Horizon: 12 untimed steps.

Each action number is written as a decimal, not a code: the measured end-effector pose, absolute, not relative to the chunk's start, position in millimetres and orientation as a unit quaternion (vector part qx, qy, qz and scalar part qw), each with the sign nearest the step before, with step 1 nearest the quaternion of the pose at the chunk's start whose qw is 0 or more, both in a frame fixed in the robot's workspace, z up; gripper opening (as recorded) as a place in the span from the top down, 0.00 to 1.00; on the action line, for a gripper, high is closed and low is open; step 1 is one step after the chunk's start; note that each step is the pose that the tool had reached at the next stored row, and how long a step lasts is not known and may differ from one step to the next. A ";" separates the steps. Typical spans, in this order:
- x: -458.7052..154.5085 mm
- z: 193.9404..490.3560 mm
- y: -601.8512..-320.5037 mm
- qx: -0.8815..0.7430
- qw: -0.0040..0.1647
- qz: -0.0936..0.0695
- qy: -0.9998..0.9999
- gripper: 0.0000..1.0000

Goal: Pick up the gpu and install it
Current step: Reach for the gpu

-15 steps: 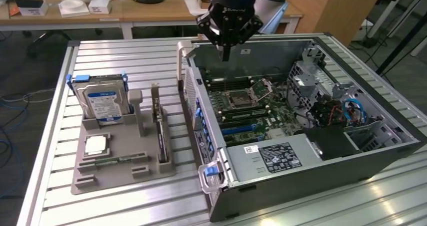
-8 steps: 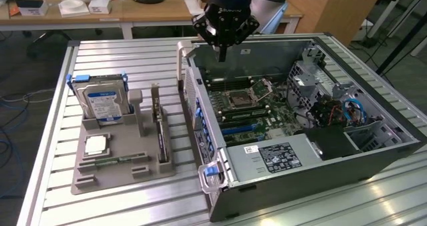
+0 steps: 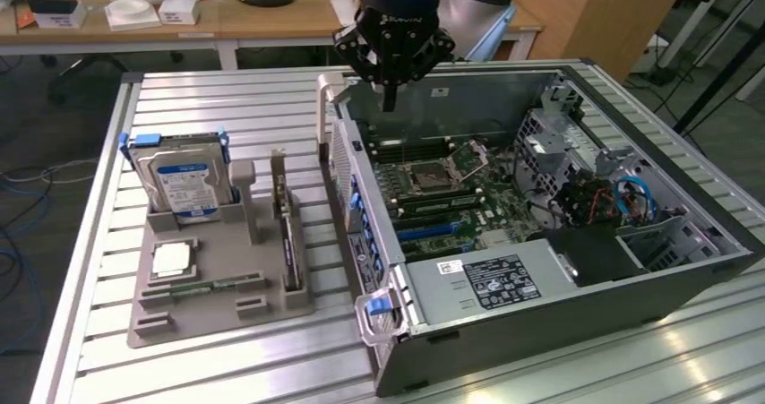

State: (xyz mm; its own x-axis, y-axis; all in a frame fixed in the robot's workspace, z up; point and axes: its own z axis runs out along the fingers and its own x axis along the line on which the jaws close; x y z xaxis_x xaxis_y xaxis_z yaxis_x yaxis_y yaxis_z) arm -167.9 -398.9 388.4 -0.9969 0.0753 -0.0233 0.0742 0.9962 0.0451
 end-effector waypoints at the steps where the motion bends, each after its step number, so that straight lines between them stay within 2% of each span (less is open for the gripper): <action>1: -169.3 388.3 -398.9 0.037 0.012 0.022 0.999 0.89; 12: -186.0 386.6 -398.9 0.037 0.012 0.022 0.999 0.89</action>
